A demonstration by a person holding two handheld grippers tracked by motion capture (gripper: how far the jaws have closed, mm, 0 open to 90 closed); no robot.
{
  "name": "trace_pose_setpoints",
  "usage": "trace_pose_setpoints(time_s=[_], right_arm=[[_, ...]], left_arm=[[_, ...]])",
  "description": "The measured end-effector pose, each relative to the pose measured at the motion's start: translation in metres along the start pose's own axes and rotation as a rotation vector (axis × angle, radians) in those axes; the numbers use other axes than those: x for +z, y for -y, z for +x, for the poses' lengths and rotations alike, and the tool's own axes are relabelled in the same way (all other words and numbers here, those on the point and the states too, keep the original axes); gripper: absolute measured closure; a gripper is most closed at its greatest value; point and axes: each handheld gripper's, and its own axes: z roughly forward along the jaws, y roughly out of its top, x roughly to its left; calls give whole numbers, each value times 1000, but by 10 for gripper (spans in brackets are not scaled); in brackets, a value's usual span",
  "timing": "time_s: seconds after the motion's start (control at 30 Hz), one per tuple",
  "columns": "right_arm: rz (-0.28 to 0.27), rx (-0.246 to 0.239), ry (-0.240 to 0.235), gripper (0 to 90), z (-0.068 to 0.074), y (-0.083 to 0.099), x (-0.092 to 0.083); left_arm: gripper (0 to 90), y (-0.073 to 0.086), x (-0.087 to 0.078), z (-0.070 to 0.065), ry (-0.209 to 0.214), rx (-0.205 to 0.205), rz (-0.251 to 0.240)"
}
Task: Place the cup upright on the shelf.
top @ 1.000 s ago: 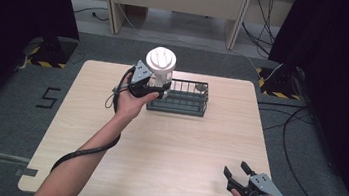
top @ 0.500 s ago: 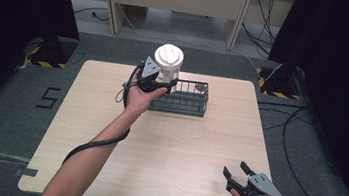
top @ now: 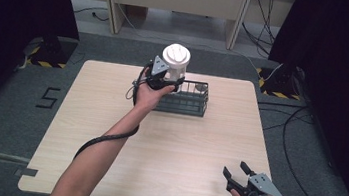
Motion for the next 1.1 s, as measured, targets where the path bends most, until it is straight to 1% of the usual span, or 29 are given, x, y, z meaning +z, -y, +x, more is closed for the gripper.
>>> trace_pose_setpoints(time_s=[0.13, 0.27, 0.37, 0.6, 0.73, 0.83, 1.1], right_arm=[[-1, -9, -2, 312, 0, 0, 0], [-1, -13, -1, 312, 0, 0, 0], [-1, -10, -2, 312, 0, 0, 0], [0, -9, -2, 312, 0, 0, 0], [2, -9, -3, 312, 0, 0, 0], [2, -11, -4, 312, 0, 0, 0], [4, -10, -7, 311, 1, 0, 0]], left_arm=[[178, 4, 7, 0, 0, -1, 14], [177, 7, 12, -1, 2, -12, 21], [177, 10, 16, -2, 2, -12, 32], [177, 19, 23, -2, -3, -27, 57], [176, 27, 27, -5, -11, -38, 81], [176, 32, 31, -7, -9, -44, 95], [175, 38, 37, -13, -5, -55, 107]])
